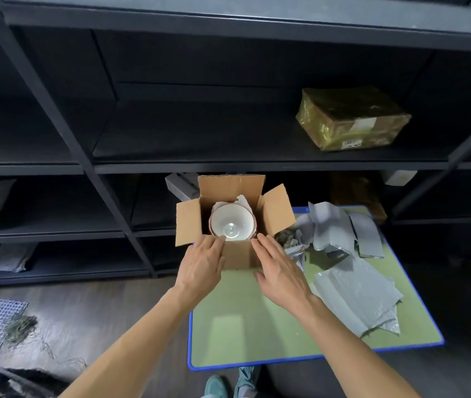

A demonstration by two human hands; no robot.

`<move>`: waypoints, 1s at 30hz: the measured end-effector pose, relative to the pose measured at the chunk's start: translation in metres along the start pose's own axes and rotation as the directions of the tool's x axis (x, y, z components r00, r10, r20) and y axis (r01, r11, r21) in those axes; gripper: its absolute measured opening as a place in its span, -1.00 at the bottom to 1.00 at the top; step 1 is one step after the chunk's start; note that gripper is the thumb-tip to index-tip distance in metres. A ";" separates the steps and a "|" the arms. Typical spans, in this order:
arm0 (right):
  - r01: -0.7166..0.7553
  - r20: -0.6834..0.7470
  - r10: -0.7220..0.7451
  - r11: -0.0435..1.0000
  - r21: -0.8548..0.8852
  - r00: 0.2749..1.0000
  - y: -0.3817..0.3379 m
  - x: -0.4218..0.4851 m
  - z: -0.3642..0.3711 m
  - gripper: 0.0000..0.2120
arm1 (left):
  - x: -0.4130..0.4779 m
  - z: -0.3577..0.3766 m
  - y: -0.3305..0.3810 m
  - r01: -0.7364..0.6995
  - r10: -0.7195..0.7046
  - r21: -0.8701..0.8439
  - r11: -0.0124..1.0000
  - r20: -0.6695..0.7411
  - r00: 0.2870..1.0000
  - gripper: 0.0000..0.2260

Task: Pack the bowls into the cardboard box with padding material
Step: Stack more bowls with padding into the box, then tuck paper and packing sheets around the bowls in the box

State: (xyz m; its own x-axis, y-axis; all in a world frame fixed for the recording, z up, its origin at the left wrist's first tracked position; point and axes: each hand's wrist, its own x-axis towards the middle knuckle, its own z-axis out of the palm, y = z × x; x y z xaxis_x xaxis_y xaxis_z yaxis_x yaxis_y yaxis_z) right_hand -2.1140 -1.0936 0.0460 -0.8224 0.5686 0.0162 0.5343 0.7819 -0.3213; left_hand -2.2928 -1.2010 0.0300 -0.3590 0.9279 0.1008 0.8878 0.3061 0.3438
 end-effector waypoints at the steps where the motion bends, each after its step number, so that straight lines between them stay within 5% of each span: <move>1: 0.001 -0.013 -0.001 1.000 0.008 1.000 0.001 -0.003 -0.001 -0.35 | -0.002 -0.001 0.003 0.005 -0.005 0.008 1.000 -0.017 1.000 -0.70; 8: -0.070 -0.040 0.072 0.996 0.047 0.997 0.027 -0.031 -0.005 -0.41 | -0.015 -0.001 0.032 -0.029 0.028 -0.009 1.000 -0.129 0.991 -0.86; 12: -0.138 -0.017 0.139 0.988 0.073 0.990 0.048 -0.045 -0.004 -0.43 | -0.017 0.013 0.063 -0.112 0.092 -0.133 0.985 -0.150 0.984 -0.78; 19: -0.294 0.070 0.288 0.950 0.105 0.955 0.095 -0.078 -0.006 -0.52 | -0.006 0.054 0.121 -0.205 0.209 -0.155 0.966 0.011 0.978 -0.78; 30: -0.555 0.160 0.540 0.829 0.069 0.827 0.196 -0.119 -0.010 -0.55 | 0.041 0.105 0.179 -0.171 0.193 -0.097 0.981 0.325 0.926 -0.63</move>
State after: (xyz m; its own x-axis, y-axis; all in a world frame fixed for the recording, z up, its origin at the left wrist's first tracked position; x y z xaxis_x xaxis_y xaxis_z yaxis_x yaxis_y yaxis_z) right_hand -1.9089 -1.0052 -0.0094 -0.4228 0.8511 -0.3112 0.8857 0.3155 -0.3405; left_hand -2.1180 -1.0854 -0.0024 -0.0672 0.9874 -0.1433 0.9040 0.1211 0.4100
